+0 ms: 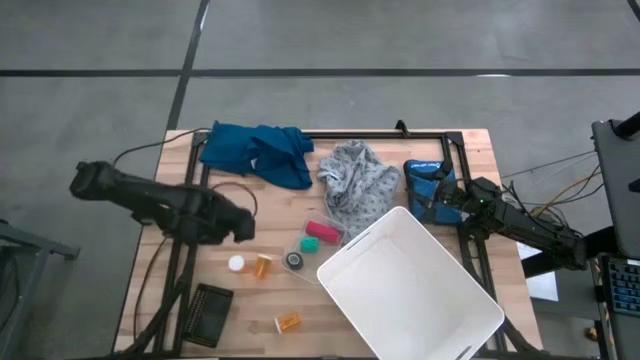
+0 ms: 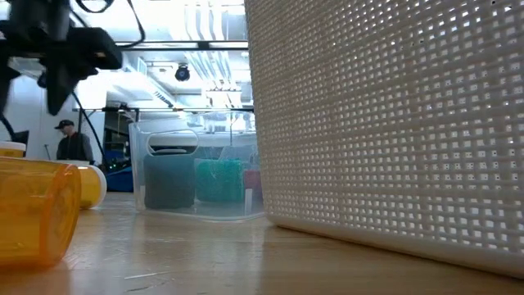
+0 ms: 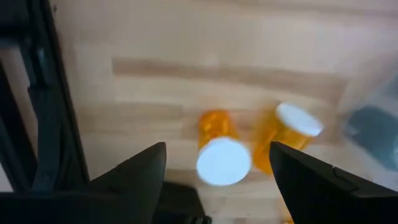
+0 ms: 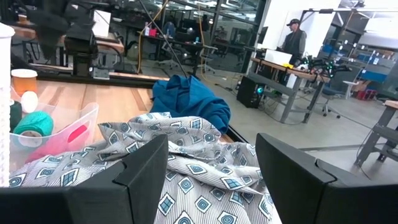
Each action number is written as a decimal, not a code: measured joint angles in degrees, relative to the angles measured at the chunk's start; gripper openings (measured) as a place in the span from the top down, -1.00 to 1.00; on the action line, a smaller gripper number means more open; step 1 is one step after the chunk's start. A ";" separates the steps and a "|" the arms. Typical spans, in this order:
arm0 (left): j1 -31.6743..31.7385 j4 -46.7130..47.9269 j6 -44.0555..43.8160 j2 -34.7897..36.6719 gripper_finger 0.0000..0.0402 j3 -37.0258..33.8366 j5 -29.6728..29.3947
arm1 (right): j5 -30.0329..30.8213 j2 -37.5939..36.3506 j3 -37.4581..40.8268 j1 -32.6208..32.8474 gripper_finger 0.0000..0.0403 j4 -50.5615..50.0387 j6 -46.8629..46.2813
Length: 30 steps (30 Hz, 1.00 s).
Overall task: Pick & Place Medicine items
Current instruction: Put the top left orange medicine bottle into the black bin
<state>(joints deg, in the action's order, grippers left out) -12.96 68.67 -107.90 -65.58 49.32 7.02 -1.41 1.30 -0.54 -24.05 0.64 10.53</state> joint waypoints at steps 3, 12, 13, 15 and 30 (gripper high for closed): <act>-4.91 -1.46 -4.61 -2.16 -0.54 0.00 0.00 | 0.00 -0.02 -0.02 0.00 -0.19 0.00 0.04; -9.01 -1.75 -7.17 -6.77 -0.63 1.77 -5.41 | 0.00 -0.02 0.00 0.00 -0.19 -0.02 0.02; -9.01 -1.78 -6.58 -7.17 -0.63 1.93 -6.24 | 0.00 -0.02 -0.02 0.00 -0.19 0.00 0.00; -9.01 -1.78 -6.35 -7.98 -0.63 2.03 -6.84 | 0.00 -0.02 0.00 0.01 -0.19 0.00 0.13; -9.12 -6.64 -8.52 -8.81 -0.63 0.92 -3.55 | 0.02 -0.02 -0.01 0.02 -0.19 0.01 0.02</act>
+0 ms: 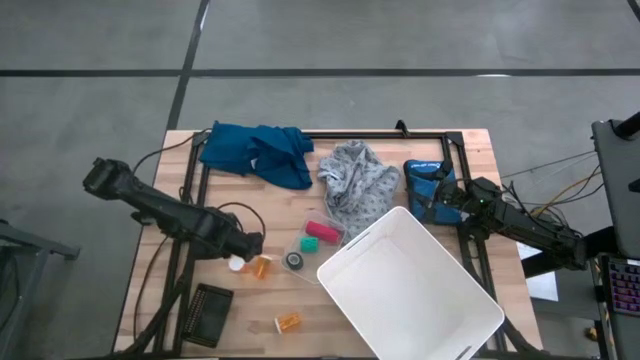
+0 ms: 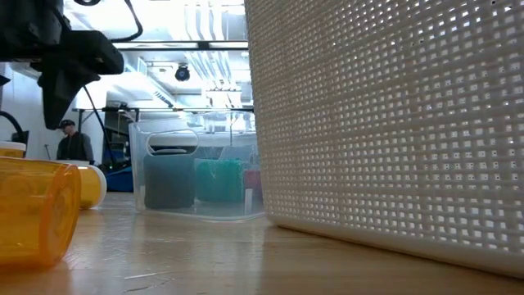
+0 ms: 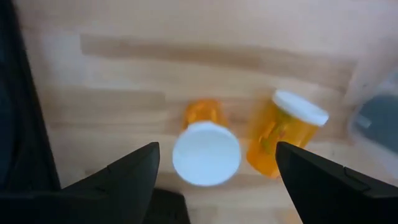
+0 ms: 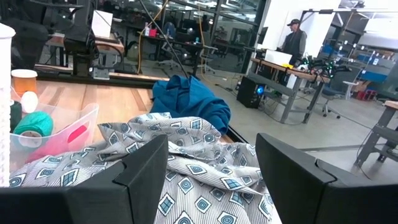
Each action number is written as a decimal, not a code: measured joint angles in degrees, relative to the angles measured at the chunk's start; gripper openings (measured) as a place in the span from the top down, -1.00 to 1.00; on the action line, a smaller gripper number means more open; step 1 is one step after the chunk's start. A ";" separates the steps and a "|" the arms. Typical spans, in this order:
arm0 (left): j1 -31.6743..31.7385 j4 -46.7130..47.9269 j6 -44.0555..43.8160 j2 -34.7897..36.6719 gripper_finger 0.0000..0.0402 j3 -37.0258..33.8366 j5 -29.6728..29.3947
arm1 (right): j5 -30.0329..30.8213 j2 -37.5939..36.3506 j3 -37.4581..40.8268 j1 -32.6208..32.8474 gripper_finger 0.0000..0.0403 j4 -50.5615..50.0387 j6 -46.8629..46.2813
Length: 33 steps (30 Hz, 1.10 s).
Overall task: Pick & Place Medicine items
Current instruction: Put the top left orange medicine bottle into the black bin
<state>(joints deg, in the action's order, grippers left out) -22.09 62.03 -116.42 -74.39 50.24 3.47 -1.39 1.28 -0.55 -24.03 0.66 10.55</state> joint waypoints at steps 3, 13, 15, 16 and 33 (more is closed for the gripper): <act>-0.11 -1.99 -0.11 -0.04 -0.63 -1.23 2.78 | -0.01 0.02 0.00 -0.02 -0.19 0.00 0.09; -0.22 -5.70 -0.24 -0.76 -0.63 -4.23 6.15 | -0.02 0.01 0.00 -0.02 -0.19 0.01 0.06; -0.22 -6.55 -0.44 -0.83 -0.63 -4.91 6.18 | -0.02 0.02 0.00 -0.02 -0.19 -0.01 -0.01; -0.22 -6.68 -0.44 -0.83 -0.63 -5.14 6.20 | -0.02 0.02 -0.01 -0.02 -0.19 0.00 0.08; -0.20 -7.77 -0.45 -0.83 -0.53 -5.64 6.58 | -0.02 0.02 -0.01 -0.02 -0.19 0.00 0.00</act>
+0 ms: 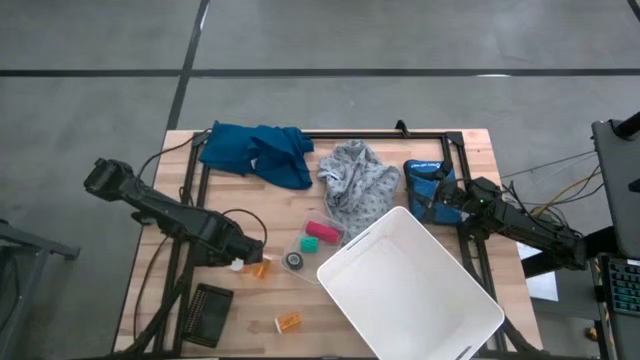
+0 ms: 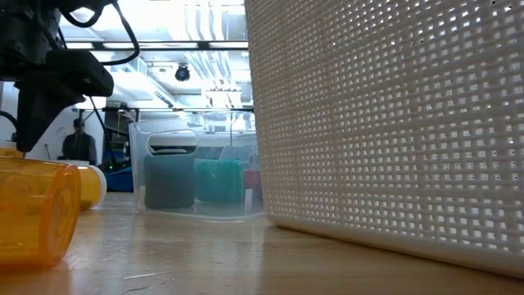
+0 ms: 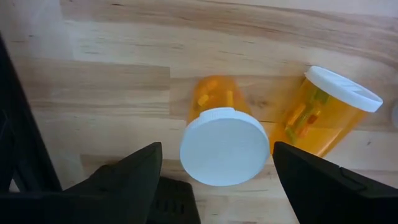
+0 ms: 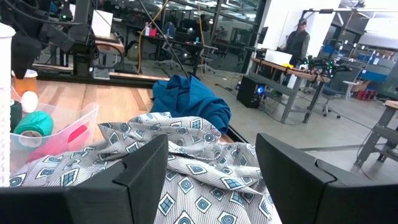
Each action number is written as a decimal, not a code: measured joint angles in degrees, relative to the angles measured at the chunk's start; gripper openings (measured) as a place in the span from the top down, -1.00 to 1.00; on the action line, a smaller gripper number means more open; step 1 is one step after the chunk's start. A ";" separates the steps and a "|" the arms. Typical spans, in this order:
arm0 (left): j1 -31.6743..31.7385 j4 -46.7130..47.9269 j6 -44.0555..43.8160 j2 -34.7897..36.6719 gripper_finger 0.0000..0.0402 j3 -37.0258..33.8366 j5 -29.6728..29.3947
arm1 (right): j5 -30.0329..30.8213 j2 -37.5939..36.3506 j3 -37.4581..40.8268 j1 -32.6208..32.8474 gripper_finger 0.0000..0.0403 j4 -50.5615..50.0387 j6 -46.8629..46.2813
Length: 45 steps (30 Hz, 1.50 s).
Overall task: Pick & Place Medicine items
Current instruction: Put the top left orange medicine bottle into the black bin
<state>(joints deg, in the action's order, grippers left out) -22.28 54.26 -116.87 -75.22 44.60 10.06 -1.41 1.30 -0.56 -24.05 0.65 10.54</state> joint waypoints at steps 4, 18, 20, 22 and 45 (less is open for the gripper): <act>0.02 0.00 0.00 0.00 -0.45 0.00 -0.58 | 0.00 -0.02 0.01 0.01 -0.19 -0.01 -0.02; 0.02 -0.28 0.91 0.00 -0.23 -0.04 -1.52 | 0.00 -0.02 0.00 0.02 -0.19 -0.01 -0.02; 0.02 -0.26 0.91 0.00 -0.19 -0.04 -1.57 | 0.00 -0.02 0.01 0.03 -0.19 0.00 0.10; 0.02 -0.26 0.91 0.00 -0.16 -0.04 -1.70 | 0.00 -0.02 0.00 0.02 -0.19 0.00 -0.02; 0.02 -0.19 1.35 2.88 -0.11 2.94 -0.12 | 0.00 -0.04 0.00 0.00 -0.19 -0.01 -0.02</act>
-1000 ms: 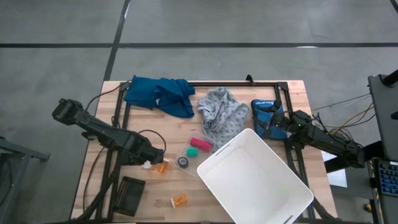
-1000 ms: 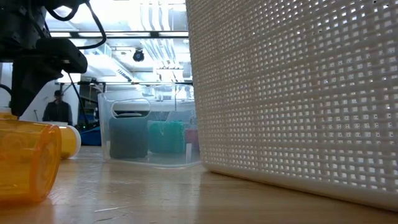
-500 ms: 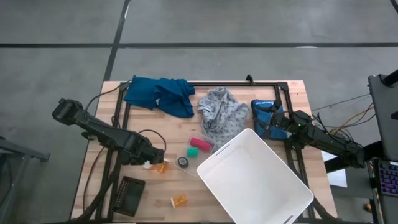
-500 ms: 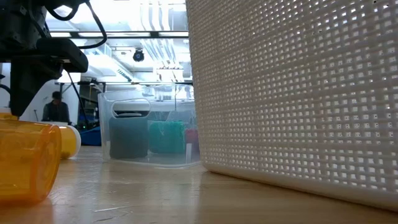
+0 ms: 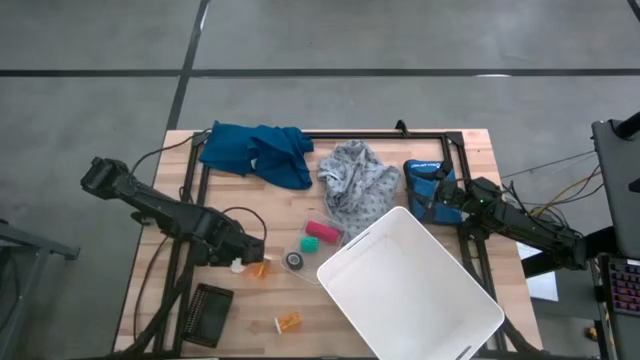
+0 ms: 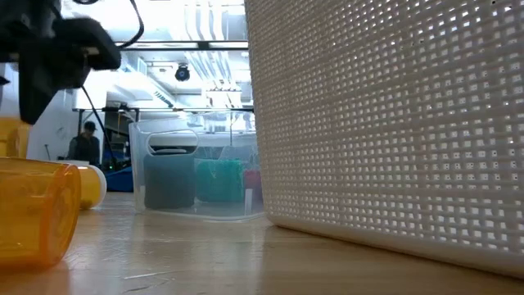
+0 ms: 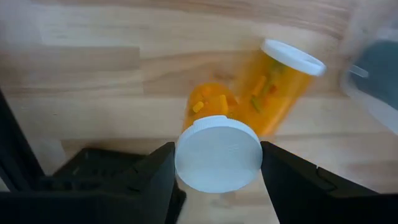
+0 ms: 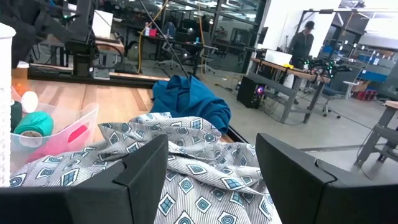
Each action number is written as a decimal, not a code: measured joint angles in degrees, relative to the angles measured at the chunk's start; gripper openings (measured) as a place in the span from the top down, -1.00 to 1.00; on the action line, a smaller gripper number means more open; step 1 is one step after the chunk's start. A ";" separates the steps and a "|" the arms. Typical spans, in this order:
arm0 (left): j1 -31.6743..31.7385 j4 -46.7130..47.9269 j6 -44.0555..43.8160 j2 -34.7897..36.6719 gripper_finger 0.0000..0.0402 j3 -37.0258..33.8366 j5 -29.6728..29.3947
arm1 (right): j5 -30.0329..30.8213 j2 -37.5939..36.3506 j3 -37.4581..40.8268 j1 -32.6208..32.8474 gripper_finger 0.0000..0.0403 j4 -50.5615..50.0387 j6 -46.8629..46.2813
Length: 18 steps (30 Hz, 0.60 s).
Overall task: Pick & Place Medicine items
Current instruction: Put the top left orange medicine bottle into the black bin
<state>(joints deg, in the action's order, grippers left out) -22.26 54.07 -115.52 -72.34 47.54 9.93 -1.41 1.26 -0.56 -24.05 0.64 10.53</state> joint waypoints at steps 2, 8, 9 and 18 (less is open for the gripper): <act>-0.02 0.51 -0.12 0.25 -0.11 1.23 0.09 | 0.00 0.00 0.00 0.00 -0.19 0.00 0.11; -0.47 6.41 -1.36 0.25 -0.10 6.76 -0.10 | 0.00 0.00 0.00 0.00 -0.19 0.00 0.03; -0.52 7.34 -1.42 0.25 -0.10 7.57 -0.71 | 0.00 0.00 0.00 0.00 -0.19 0.00 0.00; -3.47 14.16 -3.75 0.25 -0.12 13.94 0.15 | 0.00 0.00 0.00 0.00 -0.19 0.00 0.00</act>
<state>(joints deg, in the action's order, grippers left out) -25.73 68.22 -119.26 -72.10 61.48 10.09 -1.41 1.26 -0.55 -24.05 0.64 10.52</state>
